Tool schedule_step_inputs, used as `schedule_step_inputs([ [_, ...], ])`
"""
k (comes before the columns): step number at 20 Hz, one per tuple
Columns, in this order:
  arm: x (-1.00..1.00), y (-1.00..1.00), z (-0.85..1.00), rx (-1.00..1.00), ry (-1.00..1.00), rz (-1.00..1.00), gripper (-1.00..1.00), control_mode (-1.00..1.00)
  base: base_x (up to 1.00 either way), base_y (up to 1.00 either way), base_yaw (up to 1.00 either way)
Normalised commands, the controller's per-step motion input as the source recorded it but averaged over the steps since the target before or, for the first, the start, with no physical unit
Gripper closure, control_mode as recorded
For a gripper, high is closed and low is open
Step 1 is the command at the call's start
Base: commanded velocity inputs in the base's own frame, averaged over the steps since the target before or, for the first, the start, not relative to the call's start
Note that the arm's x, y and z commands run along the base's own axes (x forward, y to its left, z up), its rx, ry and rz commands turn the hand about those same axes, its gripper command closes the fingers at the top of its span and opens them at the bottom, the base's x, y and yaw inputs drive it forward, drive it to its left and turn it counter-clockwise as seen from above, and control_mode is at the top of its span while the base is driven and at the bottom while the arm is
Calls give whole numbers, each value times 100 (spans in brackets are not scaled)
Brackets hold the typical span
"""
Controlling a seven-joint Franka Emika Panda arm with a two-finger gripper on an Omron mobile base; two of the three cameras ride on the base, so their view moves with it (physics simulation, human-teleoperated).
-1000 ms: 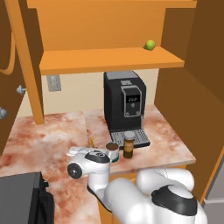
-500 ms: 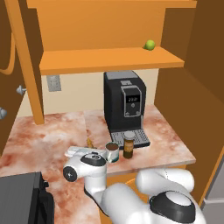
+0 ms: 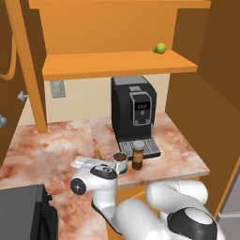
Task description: Pick the cinnamon and honey bottle from the cabinet and place them next to the mug.
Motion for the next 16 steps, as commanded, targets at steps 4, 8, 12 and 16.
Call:
schedule_step_inputs([
  [4,0,-6,-1,9,0,0,100,-100,0,0,0],
  [8,0,0,-9,0,0,0,100,-100,0,0,0],
  [12,0,0,-19,0,0,0,100,-100,0,0,0],
  [16,0,0,-3,0,0,0,100,-100,0,0,0],
])
